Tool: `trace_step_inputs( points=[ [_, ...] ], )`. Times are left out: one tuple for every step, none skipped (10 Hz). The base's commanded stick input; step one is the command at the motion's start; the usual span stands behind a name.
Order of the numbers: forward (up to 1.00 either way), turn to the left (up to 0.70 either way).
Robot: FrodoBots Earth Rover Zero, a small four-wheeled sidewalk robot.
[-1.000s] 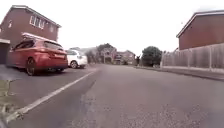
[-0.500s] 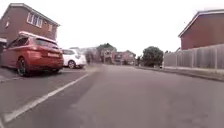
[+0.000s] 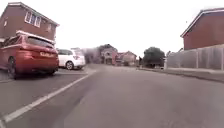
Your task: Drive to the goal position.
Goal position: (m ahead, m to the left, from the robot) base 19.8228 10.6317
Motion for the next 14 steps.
trace_step_inputs(
  points=[
    [1.0, 0.0],
    [1.0, 0.0],
    [1.0, 0.0],
    [1.0, 0.0],
    [1.0, 0.0],
    [1.0, 0.0],
    [1.0, 0.0],
    [1.0, 0.0],
    [1.0, 0.0],
    [1.0, 0.0],
    [1.0, 0.0],
    [1.0, 0.0],
    [1.0, 0.0],
    [1.0, 0.0]
  ],
)
